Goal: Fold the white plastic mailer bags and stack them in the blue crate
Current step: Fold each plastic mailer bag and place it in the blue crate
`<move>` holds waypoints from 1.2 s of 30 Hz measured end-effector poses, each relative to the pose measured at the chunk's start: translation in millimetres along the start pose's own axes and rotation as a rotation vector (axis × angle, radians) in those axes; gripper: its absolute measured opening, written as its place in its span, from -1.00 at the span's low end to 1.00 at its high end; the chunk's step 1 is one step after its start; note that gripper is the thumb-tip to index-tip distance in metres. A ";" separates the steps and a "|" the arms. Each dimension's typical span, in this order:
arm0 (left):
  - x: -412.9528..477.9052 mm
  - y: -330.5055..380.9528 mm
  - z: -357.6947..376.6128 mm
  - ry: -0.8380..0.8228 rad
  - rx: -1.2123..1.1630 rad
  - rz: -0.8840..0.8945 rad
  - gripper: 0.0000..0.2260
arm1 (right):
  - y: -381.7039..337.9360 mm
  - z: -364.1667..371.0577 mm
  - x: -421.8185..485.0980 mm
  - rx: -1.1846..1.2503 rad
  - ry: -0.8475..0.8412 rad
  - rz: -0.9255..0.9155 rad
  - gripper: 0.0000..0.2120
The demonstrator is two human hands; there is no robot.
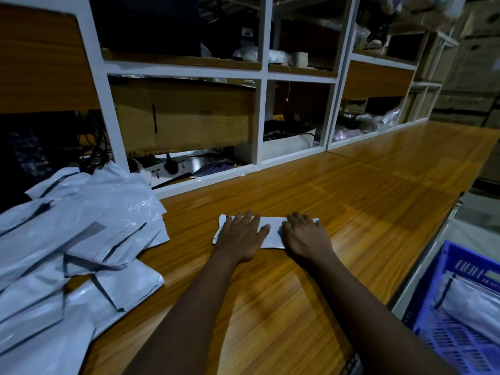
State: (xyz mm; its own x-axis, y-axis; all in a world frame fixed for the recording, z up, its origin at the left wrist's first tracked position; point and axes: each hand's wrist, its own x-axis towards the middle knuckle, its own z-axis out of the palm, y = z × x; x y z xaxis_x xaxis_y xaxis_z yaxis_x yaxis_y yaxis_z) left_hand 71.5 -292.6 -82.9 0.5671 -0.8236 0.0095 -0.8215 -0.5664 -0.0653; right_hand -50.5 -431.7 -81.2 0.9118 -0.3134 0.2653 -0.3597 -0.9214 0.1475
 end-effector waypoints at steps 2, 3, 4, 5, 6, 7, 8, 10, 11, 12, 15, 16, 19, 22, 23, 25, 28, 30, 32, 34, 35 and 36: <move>-1.5 -3.7 -1.0 -0.040 0.003 -0.067 -0.48 | 5.5 -0.4 -1.0 -0.003 -0.045 0.069 -0.50; -4.8 -5.6 -2.7 -0.057 -0.012 -0.102 -0.47 | 8.3 0.9 -1.5 0.005 -0.062 0.097 -0.55; -8.5 -6.7 -5.2 -0.069 -0.050 -0.139 -0.46 | 11.1 3.1 -2.3 0.015 -0.077 0.123 -0.58; -13.1 -6.7 -8.5 -0.067 -0.108 -0.187 -0.44 | 13.0 4.6 -4.3 0.016 -0.090 0.150 -0.58; -17.3 -6.3 -10.8 -0.054 -0.168 -0.237 -0.42 | 14.1 6.1 -6.0 0.024 -0.111 0.195 -0.56; -21.6 -5.4 -13.0 -0.026 -0.211 -0.279 -0.41 | 15.7 8.2 -6.8 0.027 -0.125 0.245 -0.53; -26.2 -4.5 -15.0 0.023 -0.231 -0.303 -0.41 | 15.3 6.7 -9.7 0.033 -0.125 0.300 -0.49; -37.8 -3.5 -17.0 0.153 -0.228 -0.274 -0.42 | 16.5 2.7 -15.2 0.092 -0.034 0.365 -0.41; -44.7 -4.5 -16.0 0.210 -0.225 -0.217 -0.45 | 16.7 -0.1 -18.4 0.154 0.046 0.338 -0.40; -52.4 -6.1 -15.7 0.261 -0.227 -0.147 -0.47 | 16.4 -3.6 -22.3 0.235 0.124 0.270 -0.44; -73.7 -9.7 -16.3 0.372 -0.251 -0.006 -0.61 | 11.8 -16.0 -39.5 0.458 0.212 0.097 -0.68; -78.0 -9.6 -16.9 0.396 -0.253 0.004 -0.67 | 9.7 -20.1 -45.2 0.478 0.222 0.074 -0.73; -81.5 -5.9 -20.6 0.423 -0.205 -0.008 -0.78 | 2.4 -31.0 -58.9 0.473 0.199 0.057 -0.82; -78.7 -0.3 -23.3 0.410 -0.144 -0.039 -0.81 | 0.3 -34.2 -60.0 0.445 0.187 0.073 -0.84; -77.3 2.0 -24.2 0.405 -0.131 -0.048 -0.81 | 0.0 -34.2 -59.0 0.444 0.192 0.081 -0.85; -74.7 6.9 -26.5 0.405 -0.102 -0.064 -0.81 | -0.6 -32.8 -57.1 0.456 0.200 0.092 -0.86; -70.6 12.5 -27.8 0.412 -0.031 -0.068 -0.80 | -0.2 -30.0 -55.5 0.452 0.217 0.089 -0.86; -68.2 12.8 -24.7 0.433 -0.008 -0.070 -0.80 | 0.6 -27.3 -53.3 0.413 0.216 0.074 -0.83; -67.2 12.0 -21.4 0.467 0.001 -0.075 -0.82 | 0.0 -26.0 -52.2 0.368 0.219 0.065 -0.78; -67.6 13.1 -20.9 0.552 -0.006 -0.054 -0.84 | 0.6 -26.2 -53.0 0.319 0.250 0.053 -0.73; -68.7 14.6 -22.3 0.601 -0.007 -0.031 -0.87 | 0.8 -26.7 -54.9 0.297 0.257 0.046 -0.72; -69.4 16.4 -24.2 0.655 -0.008 -0.013 -0.89 | 1.1 -28.4 -56.1 0.261 0.265 0.045 -0.70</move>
State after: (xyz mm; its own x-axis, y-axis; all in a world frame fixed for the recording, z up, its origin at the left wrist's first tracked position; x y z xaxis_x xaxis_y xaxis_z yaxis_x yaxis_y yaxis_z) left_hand 17.3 -245.4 -60.5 0.4252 -0.6626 0.6166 -0.8169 -0.5743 -0.0539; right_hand -107.7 -408.6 -68.9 0.8007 -0.3165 0.5086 -0.3046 -0.9462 -0.1093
